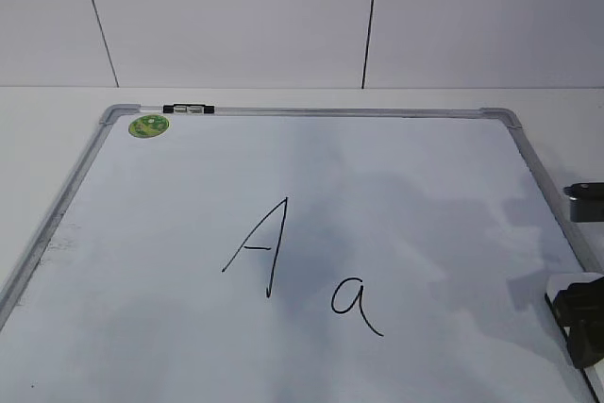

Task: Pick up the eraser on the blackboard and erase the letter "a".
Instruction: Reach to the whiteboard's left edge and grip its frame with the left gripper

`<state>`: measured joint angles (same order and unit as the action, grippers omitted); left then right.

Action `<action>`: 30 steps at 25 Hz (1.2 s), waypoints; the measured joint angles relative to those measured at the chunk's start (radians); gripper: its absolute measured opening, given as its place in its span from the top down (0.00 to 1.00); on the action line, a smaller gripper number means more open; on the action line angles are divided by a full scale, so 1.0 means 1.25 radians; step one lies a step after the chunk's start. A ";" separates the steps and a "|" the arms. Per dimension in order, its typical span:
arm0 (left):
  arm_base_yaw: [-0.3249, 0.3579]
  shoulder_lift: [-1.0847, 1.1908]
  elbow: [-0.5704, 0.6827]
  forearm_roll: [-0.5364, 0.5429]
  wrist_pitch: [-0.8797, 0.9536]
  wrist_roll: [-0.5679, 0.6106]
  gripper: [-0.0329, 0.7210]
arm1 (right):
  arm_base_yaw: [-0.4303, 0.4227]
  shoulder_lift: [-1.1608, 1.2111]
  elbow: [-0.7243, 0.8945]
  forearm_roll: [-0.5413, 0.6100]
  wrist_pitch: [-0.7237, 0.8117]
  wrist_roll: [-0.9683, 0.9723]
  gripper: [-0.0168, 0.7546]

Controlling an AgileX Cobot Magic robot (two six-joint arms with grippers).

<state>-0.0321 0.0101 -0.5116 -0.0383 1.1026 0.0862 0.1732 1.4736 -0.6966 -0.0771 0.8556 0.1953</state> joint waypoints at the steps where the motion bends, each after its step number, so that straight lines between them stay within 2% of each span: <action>1: 0.000 0.000 0.000 0.000 0.000 0.000 0.70 | 0.000 0.000 0.000 0.000 0.000 0.000 0.21; 12: 0.000 0.000 0.000 0.000 0.000 0.000 0.70 | 0.000 0.001 0.000 0.000 0.000 -0.003 0.25; 30: 0.000 0.000 0.000 0.000 0.000 0.000 0.70 | 0.000 0.004 -0.009 -0.005 0.014 0.028 0.25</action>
<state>-0.0321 0.0101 -0.5116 -0.0383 1.1026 0.0862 0.1732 1.4784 -0.7075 -0.0829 0.8727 0.2297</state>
